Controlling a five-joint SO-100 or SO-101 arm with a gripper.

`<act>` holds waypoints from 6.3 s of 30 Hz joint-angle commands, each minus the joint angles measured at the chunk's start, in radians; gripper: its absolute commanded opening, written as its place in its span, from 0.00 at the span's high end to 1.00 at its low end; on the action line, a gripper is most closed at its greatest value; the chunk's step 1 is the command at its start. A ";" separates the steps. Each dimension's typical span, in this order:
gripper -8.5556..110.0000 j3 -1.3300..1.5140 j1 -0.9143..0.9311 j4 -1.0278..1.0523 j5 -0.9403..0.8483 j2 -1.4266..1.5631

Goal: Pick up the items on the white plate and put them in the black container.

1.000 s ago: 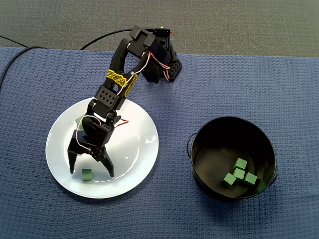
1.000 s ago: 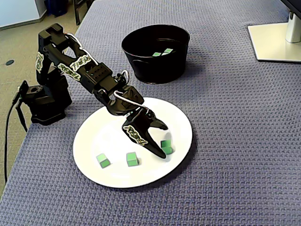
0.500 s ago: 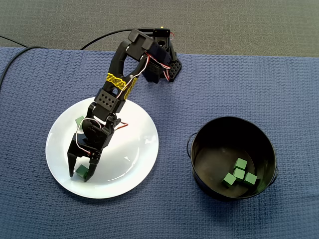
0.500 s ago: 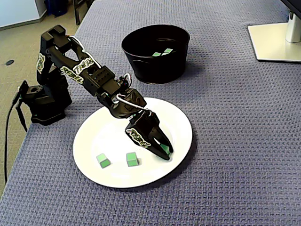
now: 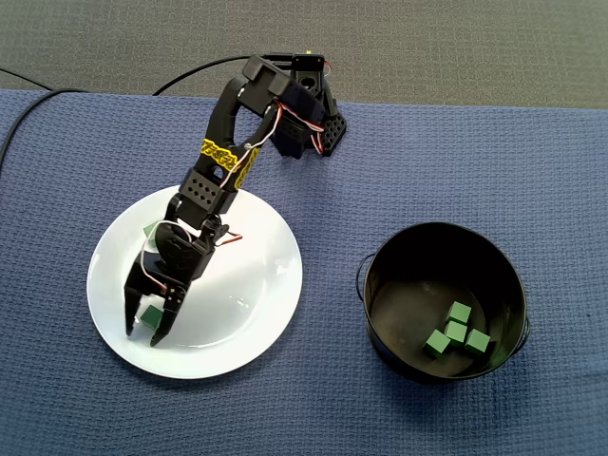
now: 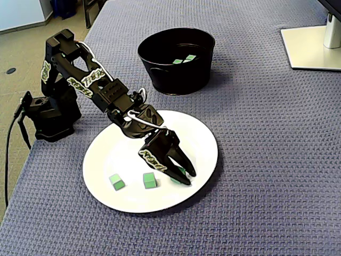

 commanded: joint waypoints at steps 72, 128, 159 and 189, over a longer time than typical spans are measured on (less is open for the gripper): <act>0.93 -0.528 -1.049 1.227 1.701 0.764; 0.52 -0.284 0.287 1.485 0.609 0.528; 0.58 -0.132 0.383 1.101 0.319 0.267; 0.84 0.015 0.383 0.928 0.322 0.276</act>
